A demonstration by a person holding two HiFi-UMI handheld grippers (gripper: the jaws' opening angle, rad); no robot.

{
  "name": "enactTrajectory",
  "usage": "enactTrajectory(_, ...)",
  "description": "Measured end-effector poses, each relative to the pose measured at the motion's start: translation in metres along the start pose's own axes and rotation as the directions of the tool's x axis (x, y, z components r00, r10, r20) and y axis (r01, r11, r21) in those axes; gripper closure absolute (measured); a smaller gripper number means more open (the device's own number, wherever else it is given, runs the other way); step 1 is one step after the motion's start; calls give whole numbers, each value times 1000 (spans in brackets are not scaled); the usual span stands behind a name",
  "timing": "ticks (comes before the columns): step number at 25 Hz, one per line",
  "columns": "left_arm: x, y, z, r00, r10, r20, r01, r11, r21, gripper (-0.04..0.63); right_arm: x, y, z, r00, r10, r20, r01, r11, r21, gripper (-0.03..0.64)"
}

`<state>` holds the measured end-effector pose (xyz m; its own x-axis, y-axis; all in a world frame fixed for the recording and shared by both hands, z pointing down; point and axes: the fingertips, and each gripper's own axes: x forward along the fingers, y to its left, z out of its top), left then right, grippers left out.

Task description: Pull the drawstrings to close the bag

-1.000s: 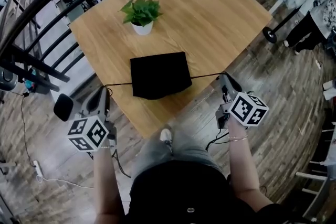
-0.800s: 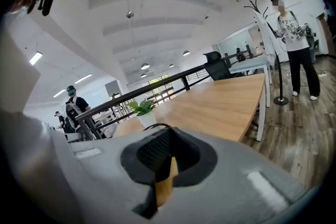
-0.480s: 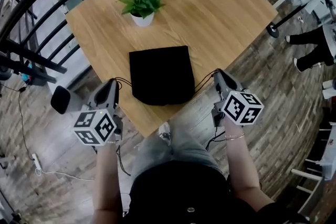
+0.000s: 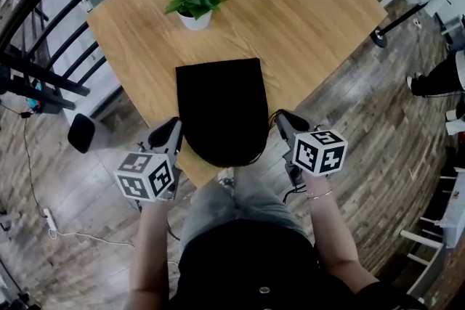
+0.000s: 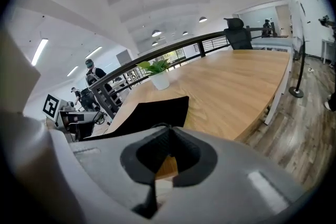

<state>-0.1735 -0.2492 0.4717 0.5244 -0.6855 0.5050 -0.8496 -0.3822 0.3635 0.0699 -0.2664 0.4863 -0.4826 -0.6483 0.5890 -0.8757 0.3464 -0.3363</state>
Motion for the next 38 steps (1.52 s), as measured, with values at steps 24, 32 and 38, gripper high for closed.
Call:
enactTrajectory(24, 10, -38, -50, 980, -43, -192, 45, 999, 6, 383, 17, 58, -39, 952, 147, -267, -218, 941, -258, 423)
enactTrajectory(32, -9, -44, -21, 992, -10, -129, 16, 999, 44, 350, -6, 65, -8, 969, 161, -189, -212, 931, -297, 402)
enactTrajectory(38, -16, -69, 25, 999, -39, 31, 36, 996, 82, 359, -31, 87, 32, 965, 259, -44, -261, 927, -268, 415)
